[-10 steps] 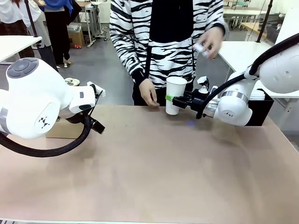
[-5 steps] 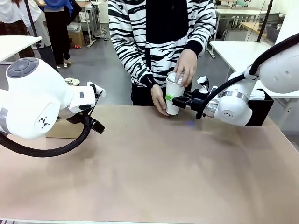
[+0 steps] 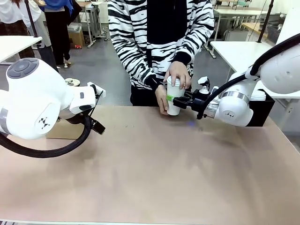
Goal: Pour a drink into a cup and package it in a carrier.
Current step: When a person places the Paper Cup Lid on the 600 ml Paper Cup , lift the 600 ml Paper Cup.
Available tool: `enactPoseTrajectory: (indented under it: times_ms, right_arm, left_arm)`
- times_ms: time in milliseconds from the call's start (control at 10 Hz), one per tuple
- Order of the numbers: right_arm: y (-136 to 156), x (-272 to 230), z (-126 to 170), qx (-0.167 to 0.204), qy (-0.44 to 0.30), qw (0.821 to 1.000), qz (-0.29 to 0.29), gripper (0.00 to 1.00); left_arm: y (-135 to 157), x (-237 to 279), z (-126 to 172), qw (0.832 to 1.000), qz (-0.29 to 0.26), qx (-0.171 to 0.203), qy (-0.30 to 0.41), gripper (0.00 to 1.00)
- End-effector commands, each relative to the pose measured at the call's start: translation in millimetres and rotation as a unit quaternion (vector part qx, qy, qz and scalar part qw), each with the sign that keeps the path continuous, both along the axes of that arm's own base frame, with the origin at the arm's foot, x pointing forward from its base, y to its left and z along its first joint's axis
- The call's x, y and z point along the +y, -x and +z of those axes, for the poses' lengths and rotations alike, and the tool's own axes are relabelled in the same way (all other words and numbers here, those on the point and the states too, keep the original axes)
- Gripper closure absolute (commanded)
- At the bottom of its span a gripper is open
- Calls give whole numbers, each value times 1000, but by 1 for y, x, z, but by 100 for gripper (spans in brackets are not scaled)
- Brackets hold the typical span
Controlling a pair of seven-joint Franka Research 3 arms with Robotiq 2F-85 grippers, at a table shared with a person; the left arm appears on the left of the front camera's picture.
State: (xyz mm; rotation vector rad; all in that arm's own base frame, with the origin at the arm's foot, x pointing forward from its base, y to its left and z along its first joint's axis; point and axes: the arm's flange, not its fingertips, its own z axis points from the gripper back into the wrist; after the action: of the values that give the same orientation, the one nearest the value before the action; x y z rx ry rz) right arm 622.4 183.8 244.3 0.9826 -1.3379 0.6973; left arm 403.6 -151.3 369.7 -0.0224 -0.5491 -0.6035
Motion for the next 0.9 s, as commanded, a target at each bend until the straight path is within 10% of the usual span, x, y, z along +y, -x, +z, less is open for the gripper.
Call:
enactPoseTrajectory:
  times_ms: [0, 800]
  right_arm:
    - [0, 2, 2, 1, 0, 1000, 0, 20]
    - [0, 2, 2, 1, 0, 1000, 0, 20]
  left_arm:
    - [0, 0, 1, 1000, -1, 0, 1, 0]
    - [0, 0, 1, 1000, -1, 0, 1, 0]
